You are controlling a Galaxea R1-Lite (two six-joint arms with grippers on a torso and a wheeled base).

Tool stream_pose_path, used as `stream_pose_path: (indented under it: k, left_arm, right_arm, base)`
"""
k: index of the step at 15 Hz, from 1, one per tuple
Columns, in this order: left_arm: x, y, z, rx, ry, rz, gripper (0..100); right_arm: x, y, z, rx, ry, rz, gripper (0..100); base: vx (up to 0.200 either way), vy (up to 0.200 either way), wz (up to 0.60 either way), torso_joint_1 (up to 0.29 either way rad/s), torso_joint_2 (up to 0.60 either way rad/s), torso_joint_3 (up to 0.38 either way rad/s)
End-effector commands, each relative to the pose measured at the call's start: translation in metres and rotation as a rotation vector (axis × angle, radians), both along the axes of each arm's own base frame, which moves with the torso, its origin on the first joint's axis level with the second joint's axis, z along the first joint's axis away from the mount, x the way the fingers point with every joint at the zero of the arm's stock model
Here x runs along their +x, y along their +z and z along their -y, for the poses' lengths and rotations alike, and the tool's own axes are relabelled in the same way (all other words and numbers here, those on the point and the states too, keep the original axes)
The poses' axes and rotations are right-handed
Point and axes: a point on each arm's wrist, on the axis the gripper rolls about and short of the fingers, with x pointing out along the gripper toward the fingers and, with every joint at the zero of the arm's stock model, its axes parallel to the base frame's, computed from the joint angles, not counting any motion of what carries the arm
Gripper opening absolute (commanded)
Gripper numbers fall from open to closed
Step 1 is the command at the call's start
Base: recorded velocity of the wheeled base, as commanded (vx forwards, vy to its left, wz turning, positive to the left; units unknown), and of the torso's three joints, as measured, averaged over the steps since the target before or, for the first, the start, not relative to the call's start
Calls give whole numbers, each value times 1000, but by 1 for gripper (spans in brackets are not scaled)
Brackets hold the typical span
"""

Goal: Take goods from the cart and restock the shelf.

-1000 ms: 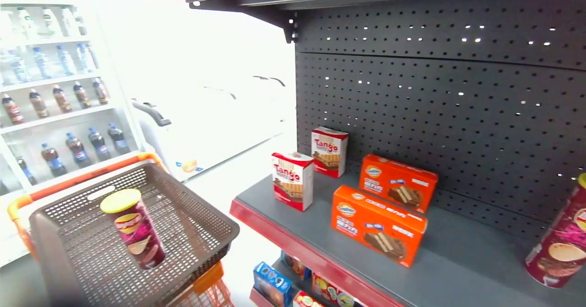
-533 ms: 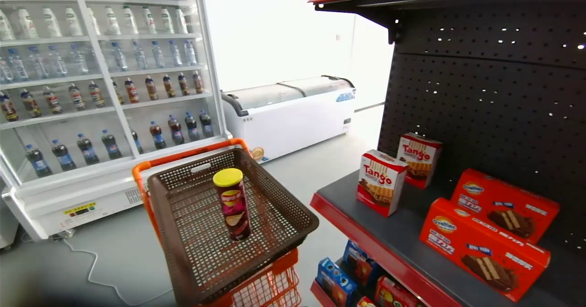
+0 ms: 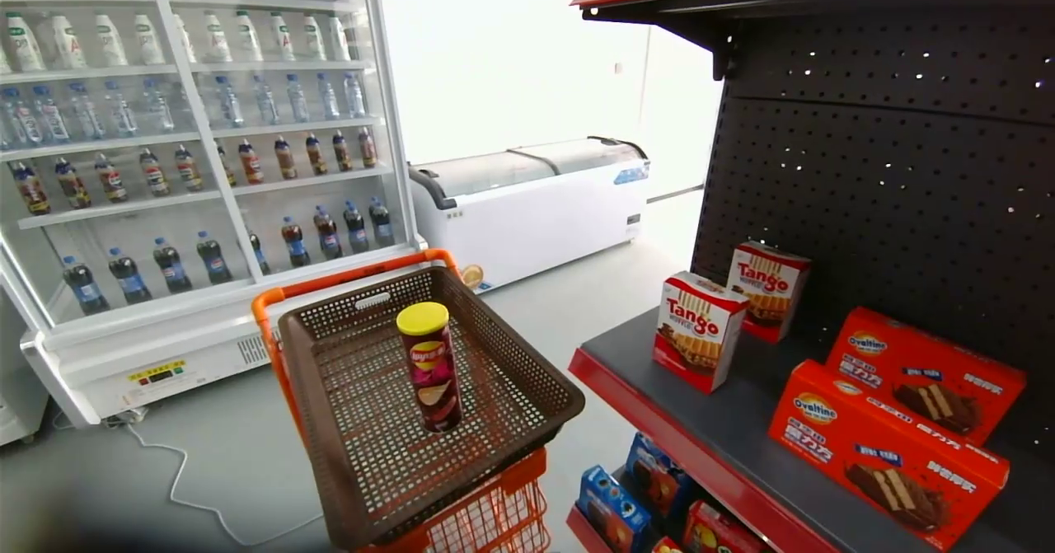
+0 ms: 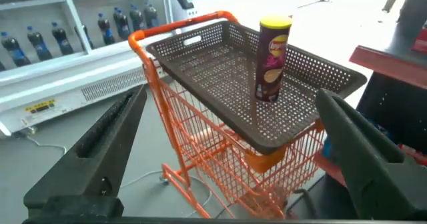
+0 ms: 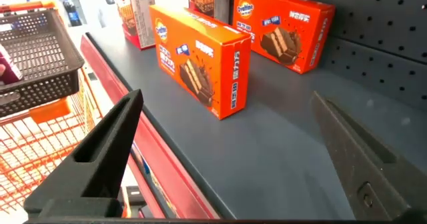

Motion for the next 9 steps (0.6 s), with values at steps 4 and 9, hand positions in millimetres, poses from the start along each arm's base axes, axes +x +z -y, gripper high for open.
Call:
stream_pose_path:
  k: [4, 9]
  left_arm:
    - [194, 43, 13, -2, -94, -373, 100]
    - [246, 7, 34, 3, -221, -415, 100]
  right_arm:
    - [0, 0, 0, -1, 0, -1, 100]
    - [0, 0, 0, -1, 0, -1, 100]
  base:
    - [0, 0, 0, 0, 0, 0]
    - [0, 0, 0, 0, 0, 0]
